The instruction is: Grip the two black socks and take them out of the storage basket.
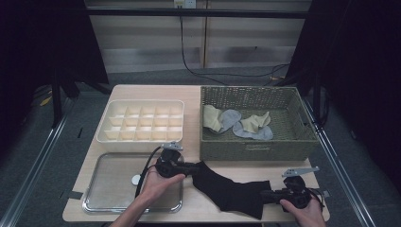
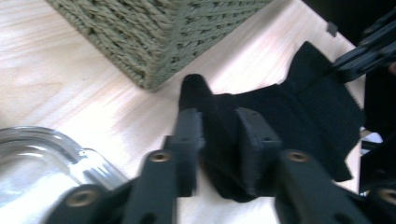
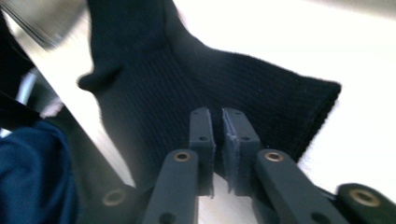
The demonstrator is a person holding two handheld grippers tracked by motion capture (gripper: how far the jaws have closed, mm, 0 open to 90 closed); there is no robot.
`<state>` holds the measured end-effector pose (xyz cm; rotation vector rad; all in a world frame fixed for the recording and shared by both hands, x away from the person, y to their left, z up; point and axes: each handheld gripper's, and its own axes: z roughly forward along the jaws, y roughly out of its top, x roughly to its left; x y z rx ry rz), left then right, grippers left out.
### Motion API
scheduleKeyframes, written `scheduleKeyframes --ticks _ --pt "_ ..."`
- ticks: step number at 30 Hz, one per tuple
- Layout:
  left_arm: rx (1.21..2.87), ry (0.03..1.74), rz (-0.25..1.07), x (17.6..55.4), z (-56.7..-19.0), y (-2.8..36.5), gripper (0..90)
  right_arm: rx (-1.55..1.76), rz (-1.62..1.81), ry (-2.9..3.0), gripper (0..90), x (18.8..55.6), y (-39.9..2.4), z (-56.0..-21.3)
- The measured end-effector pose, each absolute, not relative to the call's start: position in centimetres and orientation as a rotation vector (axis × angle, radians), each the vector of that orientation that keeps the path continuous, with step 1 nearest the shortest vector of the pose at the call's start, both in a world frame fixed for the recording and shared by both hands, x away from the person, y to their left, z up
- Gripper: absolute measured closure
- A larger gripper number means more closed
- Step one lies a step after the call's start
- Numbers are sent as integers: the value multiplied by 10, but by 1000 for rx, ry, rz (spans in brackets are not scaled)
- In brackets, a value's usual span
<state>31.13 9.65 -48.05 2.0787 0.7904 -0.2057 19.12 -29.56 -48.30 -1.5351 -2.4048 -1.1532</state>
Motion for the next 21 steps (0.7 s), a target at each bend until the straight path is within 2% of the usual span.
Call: scheduleKeyframes --ticks 3,5,14,21 --pt "2073 780 -206 311 -479 98 836 -1545 -1215 -2380 863 190 -299 -478" --pt "2068 782 -211 309 -476 99 860 -1549 -1238 -2375 867 190 -301 -474" --pt "2004 749 -239 290 -457 102 867 -1593 -1349 -2364 868 189 -318 -447" --pt "2036 752 -276 287 -471 93 865 -1633 -1290 -2374 864 201 -325 -447"
